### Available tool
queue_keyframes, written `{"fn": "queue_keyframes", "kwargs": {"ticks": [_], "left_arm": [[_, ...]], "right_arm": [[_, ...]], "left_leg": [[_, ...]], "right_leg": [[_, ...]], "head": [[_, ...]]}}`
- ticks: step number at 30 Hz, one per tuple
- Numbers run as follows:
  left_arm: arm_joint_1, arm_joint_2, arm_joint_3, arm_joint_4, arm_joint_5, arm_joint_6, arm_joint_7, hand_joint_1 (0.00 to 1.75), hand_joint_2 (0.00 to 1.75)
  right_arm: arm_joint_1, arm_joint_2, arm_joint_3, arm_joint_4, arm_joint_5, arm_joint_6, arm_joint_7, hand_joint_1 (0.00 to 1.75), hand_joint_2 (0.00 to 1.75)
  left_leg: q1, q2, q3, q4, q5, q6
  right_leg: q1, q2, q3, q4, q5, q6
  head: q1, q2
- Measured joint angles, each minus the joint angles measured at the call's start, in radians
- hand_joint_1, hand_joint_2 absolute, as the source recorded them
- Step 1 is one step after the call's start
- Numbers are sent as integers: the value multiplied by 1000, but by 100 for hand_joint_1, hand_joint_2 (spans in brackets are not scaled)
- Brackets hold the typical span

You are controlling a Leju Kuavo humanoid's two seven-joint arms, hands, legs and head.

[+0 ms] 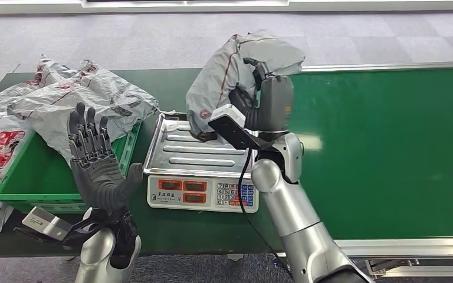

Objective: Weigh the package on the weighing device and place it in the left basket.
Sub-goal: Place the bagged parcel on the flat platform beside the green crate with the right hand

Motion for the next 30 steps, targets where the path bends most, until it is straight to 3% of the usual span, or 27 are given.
{"fn": "queue_keyframes", "kwargs": {"ticks": [5, 12, 16, 20, 25, 30], "left_arm": [[1, 2, 0, 0, 0, 1, 0, 0, 175], [2, 4, 0, 0, -8, 3, 0, 0, 175], [2, 4, 0, 0, -12, 5, 0, 0, 175], [8, 4, 1, -5, -18, 13, 0, 0, 175], [20, 5, 6, -16, -25, 19, 0, 0, 175], [37, 7, 16, -33, -40, 33, -1, 0, 175]], "right_arm": [[-33, 6, 81, 107, -21, -4, 11, 175, 175], [-47, 7, 112, 173, -36, -4, 11, 175, 175], [-49, 7, 127, 197, -48, -5, 16, 5, 175], [-62, 8, 143, 230, -28, 0, 63, 0, 0], [-68, 8, 164, 254, 12, 17, 101, 0, 0], [-63, 7, 166, 241, 73, 107, 160, 0, 0]], "left_leg": [[-1, 0, -2, 0, -1, 1], [-2, 0, -3, 1, -1, 1], [-2, 0, -3, 1, -1, 1], [-2, 0, -3, 1, -1, 1], [-2, 0, -3, 1, -1, 1], [-2, 0, -3, 1, -1, 1]], "right_leg": [[0, -1, -2, 0, 0, 0], [-2, -1, -2, 0, 0, 1], [-2, -1, -2, 0, 0, 1], [-2, -1, -2, 0, 0, 1], [-2, -2, -2, 0, 0, 1], [-2, -2, -2, 0, 0, 1]], "head": [[0, 0], [0, 0], [0, 0], [0, 0], [0, 0], [0, 0]]}}
